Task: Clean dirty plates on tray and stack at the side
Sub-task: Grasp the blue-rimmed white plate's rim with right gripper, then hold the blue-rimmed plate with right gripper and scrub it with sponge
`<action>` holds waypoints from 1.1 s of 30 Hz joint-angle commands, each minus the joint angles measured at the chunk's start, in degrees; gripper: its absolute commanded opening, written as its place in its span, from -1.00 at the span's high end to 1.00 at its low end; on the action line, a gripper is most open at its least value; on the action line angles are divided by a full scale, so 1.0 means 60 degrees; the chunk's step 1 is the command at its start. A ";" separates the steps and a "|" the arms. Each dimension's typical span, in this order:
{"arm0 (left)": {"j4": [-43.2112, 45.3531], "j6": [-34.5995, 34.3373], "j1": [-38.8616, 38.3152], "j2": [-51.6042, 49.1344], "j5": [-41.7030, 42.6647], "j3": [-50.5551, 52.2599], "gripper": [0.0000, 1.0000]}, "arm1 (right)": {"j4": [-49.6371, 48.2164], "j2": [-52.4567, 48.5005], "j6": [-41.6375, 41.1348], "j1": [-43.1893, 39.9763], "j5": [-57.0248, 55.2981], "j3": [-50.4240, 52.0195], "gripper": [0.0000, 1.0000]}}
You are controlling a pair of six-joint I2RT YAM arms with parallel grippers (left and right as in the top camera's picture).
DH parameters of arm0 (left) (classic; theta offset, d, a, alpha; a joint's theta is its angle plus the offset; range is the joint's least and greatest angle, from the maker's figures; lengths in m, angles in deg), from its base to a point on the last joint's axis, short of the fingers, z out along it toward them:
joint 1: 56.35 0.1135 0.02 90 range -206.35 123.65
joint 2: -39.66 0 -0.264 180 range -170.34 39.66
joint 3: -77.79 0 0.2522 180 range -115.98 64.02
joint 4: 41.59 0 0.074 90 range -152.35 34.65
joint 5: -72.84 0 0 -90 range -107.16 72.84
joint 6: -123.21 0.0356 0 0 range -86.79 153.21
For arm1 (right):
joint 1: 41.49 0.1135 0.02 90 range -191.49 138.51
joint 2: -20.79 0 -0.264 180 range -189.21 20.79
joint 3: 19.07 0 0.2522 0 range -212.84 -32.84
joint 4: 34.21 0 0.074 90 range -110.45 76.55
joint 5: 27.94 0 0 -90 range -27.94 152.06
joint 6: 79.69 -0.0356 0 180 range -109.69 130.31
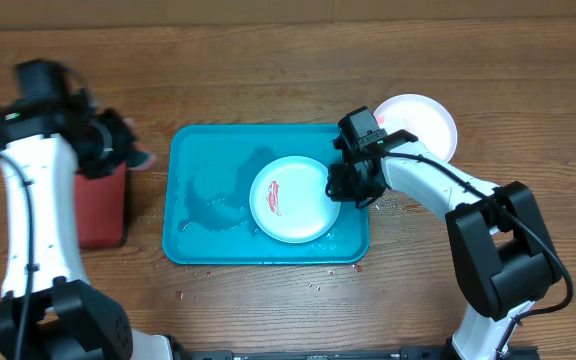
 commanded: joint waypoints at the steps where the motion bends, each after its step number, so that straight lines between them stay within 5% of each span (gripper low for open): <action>1: -0.0018 0.1169 -0.1246 -0.0106 0.0313 0.0077 0.92 | -0.0270 -0.0120 -0.1013 0.0317 -0.0025 0.0106 0.88; 4: -0.0073 0.1275 -0.2368 -0.0295 0.0204 0.0077 0.91 | -0.0455 -0.0117 -0.1013 0.0550 -0.0025 0.0106 0.46; 9: -0.0029 0.1228 -0.3774 -0.0860 0.0007 0.0077 0.92 | -0.0514 -0.0120 -0.1064 0.0736 -0.0029 0.0106 0.84; 15: 0.0029 0.1228 -0.5005 -0.2208 0.0000 0.0077 0.91 | -0.0554 -0.0120 -0.1756 0.0732 0.0601 0.0106 0.74; 16: 0.0029 0.1231 -0.5144 -0.2426 0.0000 0.0077 0.92 | -0.0630 -0.0120 -0.1759 0.0732 0.0627 0.0106 0.92; 28: 0.0346 0.0386 -0.5945 -0.4401 -0.0047 0.0077 0.92 | -0.0827 -0.0120 -0.2291 0.0732 0.0036 0.0106 0.92; 33: 0.0576 0.0244 -0.5978 -0.5089 -0.1577 0.0077 0.91 | -0.0874 -0.0120 -0.2295 0.0732 0.0040 0.0106 0.92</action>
